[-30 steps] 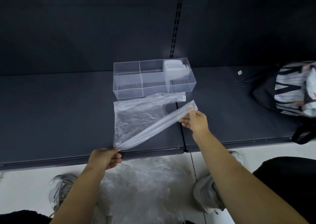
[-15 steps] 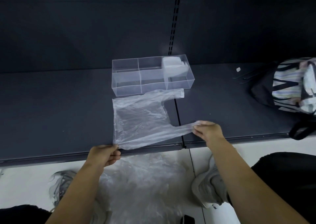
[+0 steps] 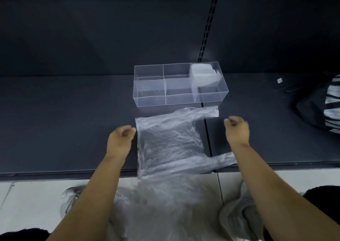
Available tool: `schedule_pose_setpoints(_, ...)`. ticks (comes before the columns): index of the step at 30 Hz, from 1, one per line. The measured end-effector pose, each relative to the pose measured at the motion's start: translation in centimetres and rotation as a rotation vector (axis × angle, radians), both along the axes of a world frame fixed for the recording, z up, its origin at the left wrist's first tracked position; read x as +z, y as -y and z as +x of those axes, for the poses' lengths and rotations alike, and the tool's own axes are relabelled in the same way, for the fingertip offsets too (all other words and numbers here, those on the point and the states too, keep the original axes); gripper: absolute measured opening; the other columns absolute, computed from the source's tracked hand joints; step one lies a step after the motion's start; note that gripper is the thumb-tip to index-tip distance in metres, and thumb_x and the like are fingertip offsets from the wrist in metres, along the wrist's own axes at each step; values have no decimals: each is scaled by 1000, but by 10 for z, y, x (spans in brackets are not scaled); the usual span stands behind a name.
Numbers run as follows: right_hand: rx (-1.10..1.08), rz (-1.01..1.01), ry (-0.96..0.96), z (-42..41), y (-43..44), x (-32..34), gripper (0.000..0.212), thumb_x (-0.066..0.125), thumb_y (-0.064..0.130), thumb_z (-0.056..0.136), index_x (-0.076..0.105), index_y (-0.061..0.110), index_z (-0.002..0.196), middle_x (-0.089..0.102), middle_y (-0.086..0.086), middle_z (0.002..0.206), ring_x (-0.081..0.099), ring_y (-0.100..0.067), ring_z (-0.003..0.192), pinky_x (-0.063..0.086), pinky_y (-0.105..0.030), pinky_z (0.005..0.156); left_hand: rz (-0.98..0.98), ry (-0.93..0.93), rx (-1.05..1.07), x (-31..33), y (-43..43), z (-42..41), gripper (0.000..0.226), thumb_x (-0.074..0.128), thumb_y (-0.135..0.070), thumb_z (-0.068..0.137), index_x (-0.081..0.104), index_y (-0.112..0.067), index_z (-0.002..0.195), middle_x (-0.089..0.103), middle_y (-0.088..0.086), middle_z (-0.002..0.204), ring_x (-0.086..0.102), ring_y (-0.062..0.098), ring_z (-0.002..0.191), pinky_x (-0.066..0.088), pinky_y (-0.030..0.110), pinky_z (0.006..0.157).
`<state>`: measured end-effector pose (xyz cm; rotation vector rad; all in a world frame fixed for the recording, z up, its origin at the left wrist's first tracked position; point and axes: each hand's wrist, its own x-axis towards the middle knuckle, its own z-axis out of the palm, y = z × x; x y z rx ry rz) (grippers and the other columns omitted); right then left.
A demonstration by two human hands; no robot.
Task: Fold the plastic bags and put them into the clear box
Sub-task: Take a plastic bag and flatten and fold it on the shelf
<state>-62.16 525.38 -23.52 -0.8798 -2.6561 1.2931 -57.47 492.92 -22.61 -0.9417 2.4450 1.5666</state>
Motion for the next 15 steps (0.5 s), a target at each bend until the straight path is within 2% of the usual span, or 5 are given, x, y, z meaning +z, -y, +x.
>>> schedule_pose_setpoints(5,78,29,133,-53,3,-3,28,62,39,89,68,16,105,61,-17,118,54,-36,112,45,-48,96,246,-55,39,-18,-5,-34,6,68,-18,88,69,-23,85,70,-2,84,66,12,79,54,29,78)
schedule_pose_setpoints(8,81,41,190,-64,2,-10,15,69,43,83,69,29,85,65,-7,113,56,-31,111,42,-47,99,219,-50,86,-26,-2,-40,1,71,-23,85,70,-23,85,70,-3,79,65,9,71,50,20,61)
schedule_pose_setpoints(10,70,-43,143,-65,-2,-16,13,73,35,82,70,22,82,69,-8,103,61,-30,105,44,-47,98,238,-2,117,-28,3,-44,6,71,-25,85,71,-21,89,68,-4,72,59,4,58,45,19,52)
schedule_pose_setpoints(13,66,-182,27,-59,-11,-16,18,72,22,84,73,5,88,69,-7,84,62,-16,75,49,-27,75,414,100,105,-22,7,-49,8,69,-28,87,70,-21,84,64,-2,69,50,8,52,40,22,51)
schedule_pose_setpoints(15,83,-227,-1,-56,-16,-13,15,69,21,86,73,6,90,67,0,78,57,-8,68,43,-19,67,451,121,54,-20,8,-50,13,70,-32,86,72,-19,86,61,-1,68,48,8,51,38,23,51)
